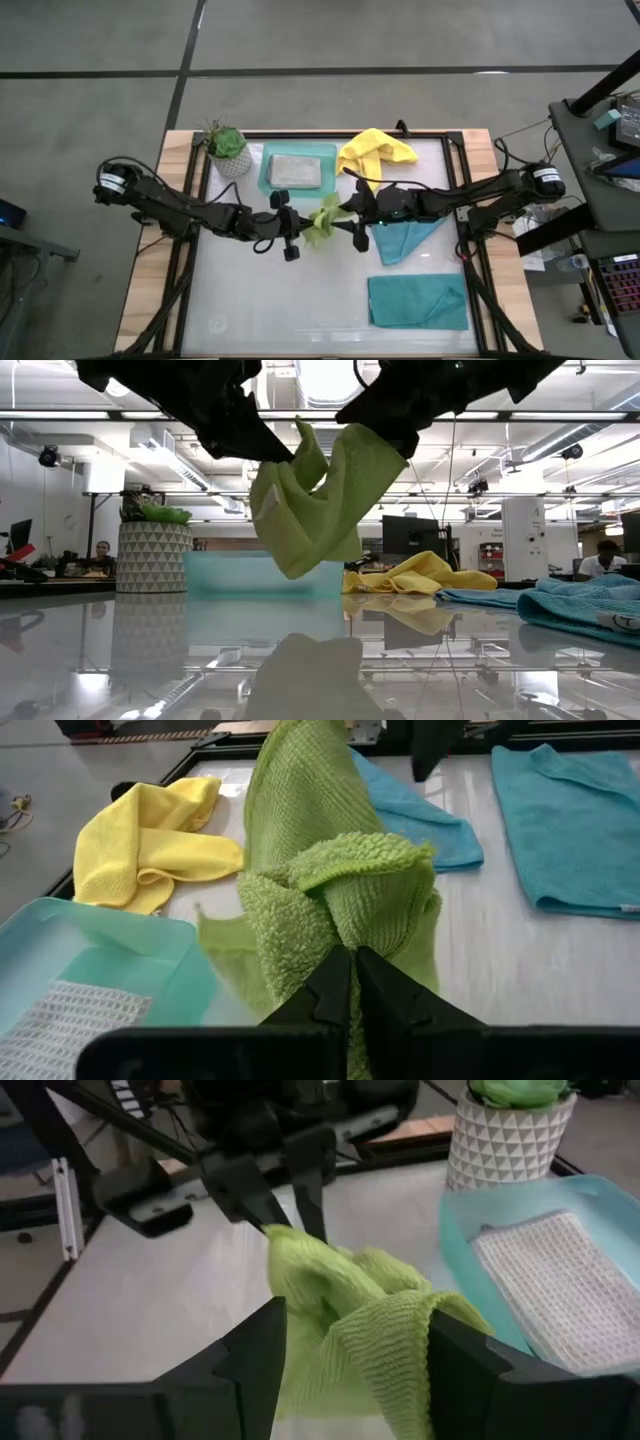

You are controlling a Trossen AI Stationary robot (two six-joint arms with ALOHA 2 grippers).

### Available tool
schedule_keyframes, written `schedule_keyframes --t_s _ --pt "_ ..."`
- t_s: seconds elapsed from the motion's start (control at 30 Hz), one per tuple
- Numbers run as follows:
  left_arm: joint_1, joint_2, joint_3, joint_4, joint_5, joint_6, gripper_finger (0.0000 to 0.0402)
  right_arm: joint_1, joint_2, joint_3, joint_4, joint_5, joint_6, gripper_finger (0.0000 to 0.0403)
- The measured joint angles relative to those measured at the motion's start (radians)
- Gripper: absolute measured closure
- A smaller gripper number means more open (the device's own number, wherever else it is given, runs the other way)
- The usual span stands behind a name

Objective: Fold microfiber towels
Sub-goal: Fold the green microfiber towel

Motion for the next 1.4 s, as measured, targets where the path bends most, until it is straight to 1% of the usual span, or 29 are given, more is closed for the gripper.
schedule_keyframes --t_s 0.27,0.37,0.47,0.6,0.7,0.9,0.97,1.07,1.17,1.23,1.3,1.4 --pt "0.0 0.015 0.004 0.039 -0.003 0.001 0.0402 0.015 0.073 -0.002 0.076 0.0 0.02 0.0218" --pt "0.0 0.014 0.006 0.039 -0.003 0.001 0.0402 0.014 0.088 -0.002 0.066 0.004 0.014 0.0218" --pt "0.0 0.014 0.006 0.039 -0.003 0.001 0.0402 0.008 0.068 -0.002 -0.049 0.052 0.001 0.0218" --pt "0.0 0.009 0.007 0.039 -0.005 0.002 0.0402 0.004 0.013 -0.002 -0.191 0.062 0.001 0.0218" --pt "0.0 0.0 0.007 0.035 -0.048 0.009 0.0402 0.005 -0.029 -0.002 -0.269 0.051 0.02 0.0218" --pt "0.0 -0.009 0.007 0.022 -0.202 0.037 0.0402 0.004 -0.098 -0.002 -0.365 0.017 0.081 0.0218" --pt "0.001 -0.01 0.007 0.022 -0.215 0.041 0.0402 0.004 -0.107 -0.002 -0.382 0.017 0.081 0.0218" --pt "0.002 -0.009 0.007 0.022 -0.215 0.056 0.0402 0.004 -0.118 -0.002 -0.384 0.024 0.052 0.0221" --pt "0.002 -0.009 0.005 0.022 -0.215 0.056 0.0402 0.004 -0.111 -0.002 -0.373 0.025 0.018 0.0238" --pt "0.002 -0.009 0.005 0.023 -0.214 0.056 0.0402 0.004 -0.095 -0.002 -0.315 0.025 0.023 0.0249" --pt "0.002 -0.009 0.005 0.031 -0.214 0.056 0.0402 0.0 -0.072 -0.002 -0.234 0.025 0.028 0.0252" --pt "0.002 -0.009 0.005 0.032 -0.213 0.058 0.0402 -0.001 -0.042 -0.002 -0.127 0.025 0.035 0.0238"
